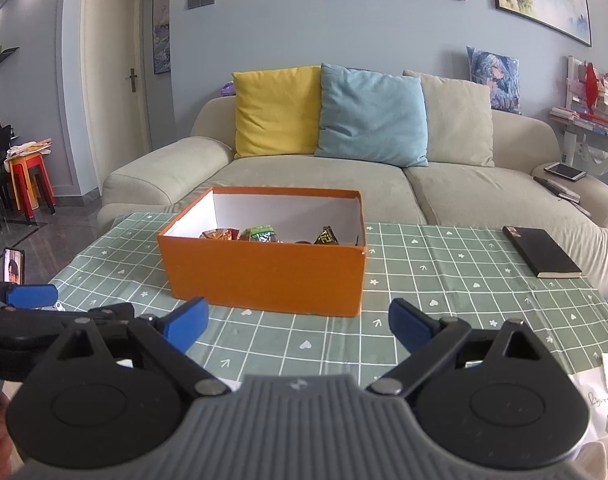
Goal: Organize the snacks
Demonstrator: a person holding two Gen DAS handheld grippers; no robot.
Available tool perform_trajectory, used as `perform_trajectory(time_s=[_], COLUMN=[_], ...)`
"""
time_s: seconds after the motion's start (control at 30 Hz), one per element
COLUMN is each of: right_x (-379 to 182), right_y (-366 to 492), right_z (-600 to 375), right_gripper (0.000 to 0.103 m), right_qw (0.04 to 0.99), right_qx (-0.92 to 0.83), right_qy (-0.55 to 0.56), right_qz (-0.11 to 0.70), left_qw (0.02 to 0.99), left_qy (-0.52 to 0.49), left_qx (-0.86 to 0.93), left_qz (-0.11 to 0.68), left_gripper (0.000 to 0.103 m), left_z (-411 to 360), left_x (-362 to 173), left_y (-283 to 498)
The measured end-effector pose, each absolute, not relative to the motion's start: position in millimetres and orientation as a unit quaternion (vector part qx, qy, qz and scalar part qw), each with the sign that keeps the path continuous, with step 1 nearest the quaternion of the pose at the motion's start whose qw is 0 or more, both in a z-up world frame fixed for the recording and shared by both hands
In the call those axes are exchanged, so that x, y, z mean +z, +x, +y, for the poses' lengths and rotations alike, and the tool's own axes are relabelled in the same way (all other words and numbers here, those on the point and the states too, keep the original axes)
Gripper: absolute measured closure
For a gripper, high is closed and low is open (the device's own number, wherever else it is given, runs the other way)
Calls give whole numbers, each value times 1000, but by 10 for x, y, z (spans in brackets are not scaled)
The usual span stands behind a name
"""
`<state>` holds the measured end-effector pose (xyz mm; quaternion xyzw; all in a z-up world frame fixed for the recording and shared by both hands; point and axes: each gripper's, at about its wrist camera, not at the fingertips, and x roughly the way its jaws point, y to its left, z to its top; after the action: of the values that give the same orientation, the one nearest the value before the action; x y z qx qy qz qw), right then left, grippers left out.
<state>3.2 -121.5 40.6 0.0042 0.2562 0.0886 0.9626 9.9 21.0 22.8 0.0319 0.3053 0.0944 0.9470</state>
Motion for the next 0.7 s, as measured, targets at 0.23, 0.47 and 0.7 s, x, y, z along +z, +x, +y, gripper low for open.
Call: perform_trajectory(time_s=[0.23, 0.47, 0.7], right_x=[415, 421, 437], right_y=[20, 19, -1], right_z=[-1229, -1255, -1292], right_gripper=[9, 9, 9], right_qw=[965, 967, 969], right_qx=[88, 79, 71], right_qy=[8, 13, 18], right_qz=[248, 243, 237], left_qw=[950, 958, 962], left_qy=[31, 35, 41], left_qx=[81, 80, 78], left_qz=[299, 274, 259], left_gripper=[8, 8, 8], left_z=[194, 183, 157], left_x=[251, 324, 378], left_y=[84, 49, 42])
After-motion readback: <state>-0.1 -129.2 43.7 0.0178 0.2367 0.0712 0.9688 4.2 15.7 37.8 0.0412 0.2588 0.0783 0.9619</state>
